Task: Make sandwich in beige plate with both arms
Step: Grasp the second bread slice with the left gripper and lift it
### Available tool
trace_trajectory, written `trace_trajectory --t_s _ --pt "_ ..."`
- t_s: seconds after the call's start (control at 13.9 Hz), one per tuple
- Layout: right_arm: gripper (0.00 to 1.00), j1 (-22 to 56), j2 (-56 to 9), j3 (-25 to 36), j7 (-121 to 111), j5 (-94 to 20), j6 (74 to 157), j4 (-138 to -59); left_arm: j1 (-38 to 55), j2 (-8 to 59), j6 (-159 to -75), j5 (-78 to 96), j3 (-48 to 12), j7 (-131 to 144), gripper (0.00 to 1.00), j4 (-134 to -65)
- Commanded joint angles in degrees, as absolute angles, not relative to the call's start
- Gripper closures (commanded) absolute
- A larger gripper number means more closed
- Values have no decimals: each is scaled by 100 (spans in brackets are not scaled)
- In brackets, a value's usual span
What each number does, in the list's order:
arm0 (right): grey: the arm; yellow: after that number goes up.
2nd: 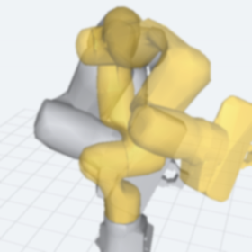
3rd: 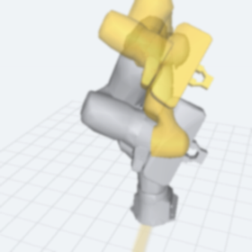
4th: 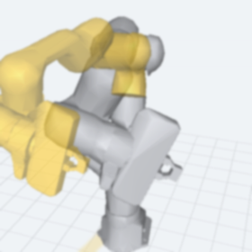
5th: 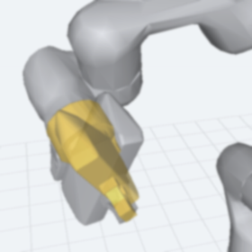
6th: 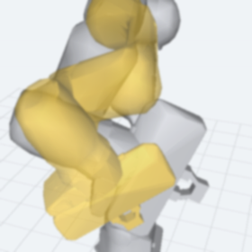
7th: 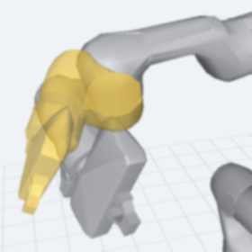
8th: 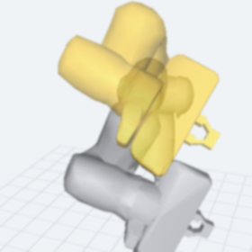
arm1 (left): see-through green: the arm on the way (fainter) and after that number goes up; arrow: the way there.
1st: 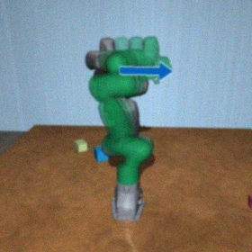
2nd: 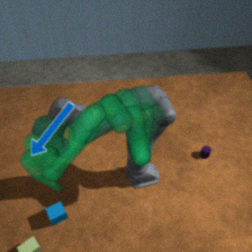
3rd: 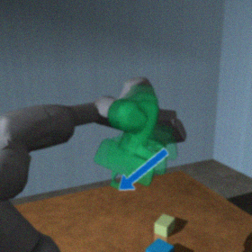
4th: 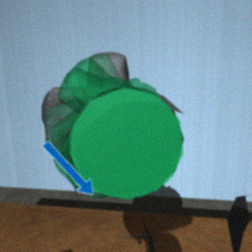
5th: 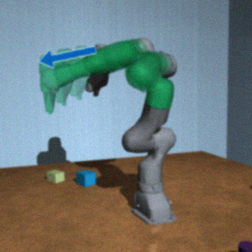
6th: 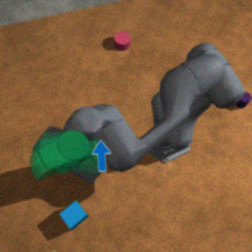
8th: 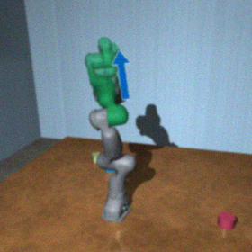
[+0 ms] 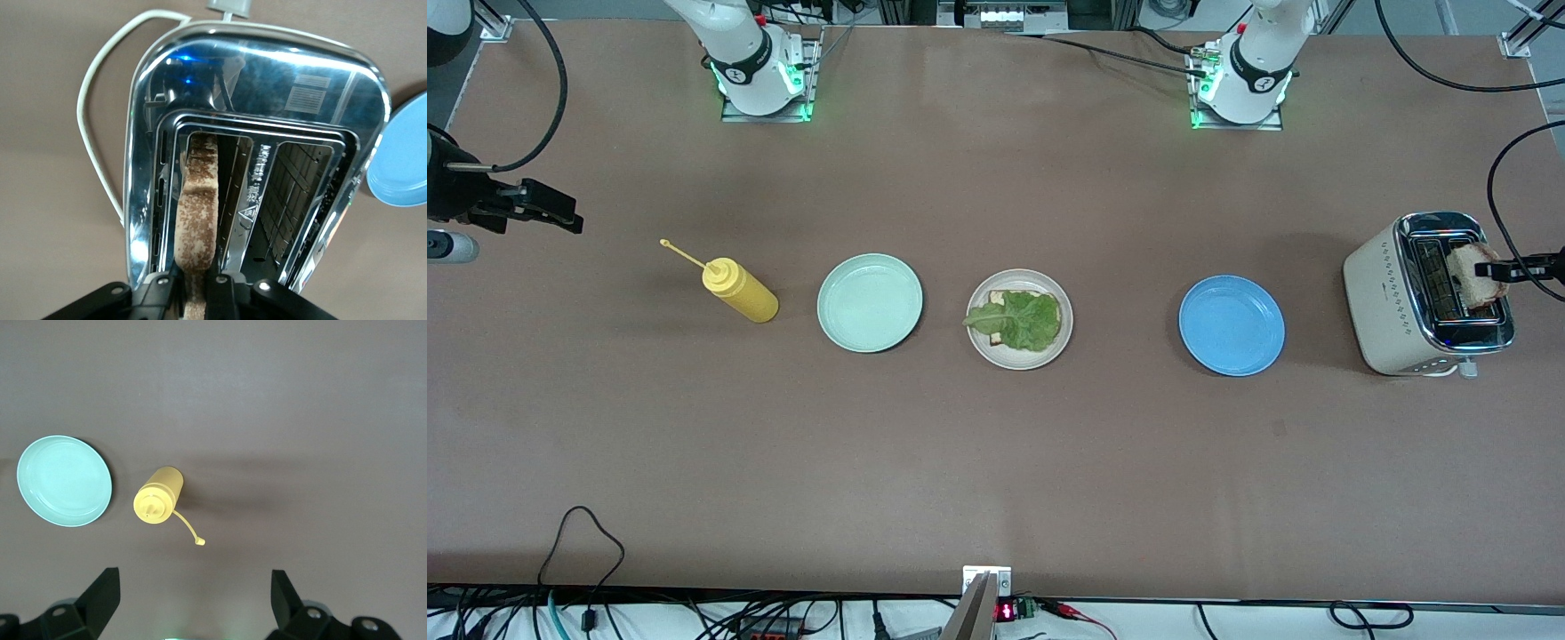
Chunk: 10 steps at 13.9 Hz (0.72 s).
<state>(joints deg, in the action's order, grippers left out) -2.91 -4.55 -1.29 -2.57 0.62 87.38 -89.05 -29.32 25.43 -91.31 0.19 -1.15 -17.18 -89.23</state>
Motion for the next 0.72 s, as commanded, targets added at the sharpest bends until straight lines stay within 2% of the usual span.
trace_trajectory --t_s 0.0,0.14,0.29,0.5,0.65 --pt "0 -316 -483 -132 -220 -44 8710 -8851 -2988 2400 -8843 -79 -184 -2135 98 -8562" --pt "0 -334 -483 -132 -220 -44 8719 -8842 -2980 2312 -8291 -62 -237 -2232 99 -8071" --pt "0 -343 -492 -114 -211 -44 8727 -8842 -2918 2241 -7318 -44 -351 -2224 99 -7386" --pt "0 -316 -466 -123 17 -44 8754 -8842 -2918 2232 -6199 0 -1139 -2224 98 -6629" --pt "0 -334 -483 -123 -9 -53 8806 -8833 -2927 2241 -6100 357 -1799 -2101 98 -6662"
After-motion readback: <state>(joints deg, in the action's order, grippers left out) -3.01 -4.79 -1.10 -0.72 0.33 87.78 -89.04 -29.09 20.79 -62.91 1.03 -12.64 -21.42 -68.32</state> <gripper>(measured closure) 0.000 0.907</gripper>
